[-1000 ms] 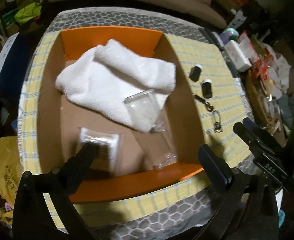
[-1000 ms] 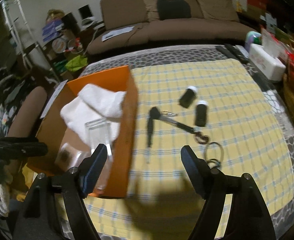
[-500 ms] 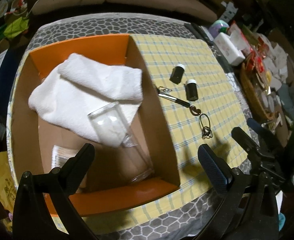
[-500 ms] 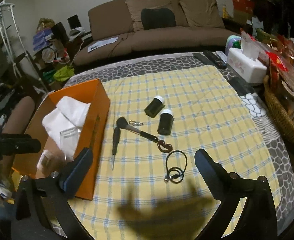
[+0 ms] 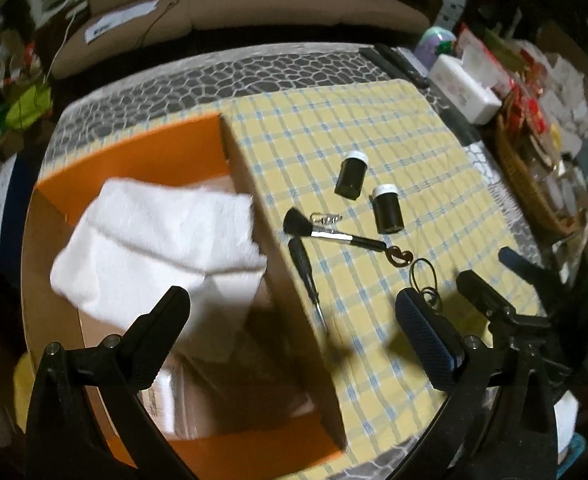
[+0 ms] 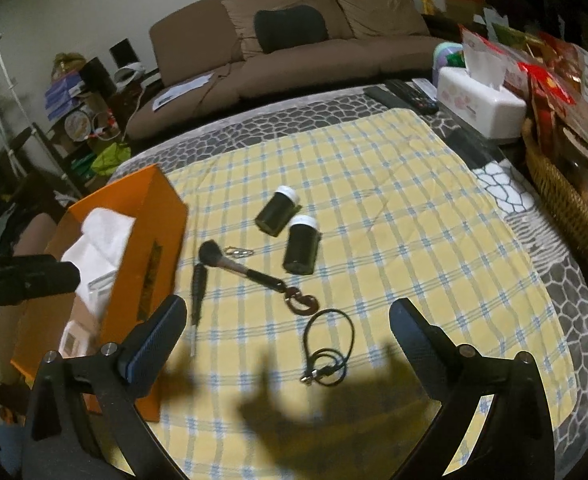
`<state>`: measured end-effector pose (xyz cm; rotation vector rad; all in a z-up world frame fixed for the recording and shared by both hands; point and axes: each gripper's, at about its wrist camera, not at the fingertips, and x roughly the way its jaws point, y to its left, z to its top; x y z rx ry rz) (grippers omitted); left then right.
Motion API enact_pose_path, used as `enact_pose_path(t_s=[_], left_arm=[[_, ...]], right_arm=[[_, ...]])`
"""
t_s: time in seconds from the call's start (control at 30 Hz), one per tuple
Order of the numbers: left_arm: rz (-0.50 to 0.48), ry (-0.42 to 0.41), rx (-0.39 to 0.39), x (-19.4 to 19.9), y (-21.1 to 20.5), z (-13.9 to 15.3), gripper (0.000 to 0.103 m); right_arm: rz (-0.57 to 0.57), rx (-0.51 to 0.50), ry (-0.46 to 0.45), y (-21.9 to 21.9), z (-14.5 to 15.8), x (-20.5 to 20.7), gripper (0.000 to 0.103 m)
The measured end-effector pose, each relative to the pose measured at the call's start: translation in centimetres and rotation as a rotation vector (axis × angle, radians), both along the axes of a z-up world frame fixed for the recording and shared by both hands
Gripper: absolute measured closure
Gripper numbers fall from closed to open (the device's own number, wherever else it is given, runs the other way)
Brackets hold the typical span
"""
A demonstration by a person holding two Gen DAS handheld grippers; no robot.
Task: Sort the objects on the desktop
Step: 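Move both tools to the black bottles and grasp one bottle with each tool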
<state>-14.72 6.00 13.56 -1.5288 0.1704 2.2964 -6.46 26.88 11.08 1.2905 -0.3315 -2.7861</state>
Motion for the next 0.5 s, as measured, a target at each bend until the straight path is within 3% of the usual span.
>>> enact_pose_path(t_s=[0.17,0.27,0.4,0.5], left_arm=[[-0.03,-0.009,-0.03,-2.1,2.2,-0.7,0.0],[-0.035,-0.016,0.008,-3.9,3.5,-0.7,0.0],[-0.036,-0.053,0.04,-6.6,5.1,-1.1,0.001],[-0.039,-0.085,0.051,-8.3,6.2,-1.9,0.004]], right_arm=[[-0.074,-0.015,-0.009,2.8,-0.7,-1.4,0.001],[-0.111,-0.079,-0.019,4.6,-1.2,-2.7,0.005],[-0.083,-0.169,-0.06,5.2,-2.7,-4.8,0.033],[-0.042,-0.15,-0.102,4.4,-4.3,-6.5,0.037]])
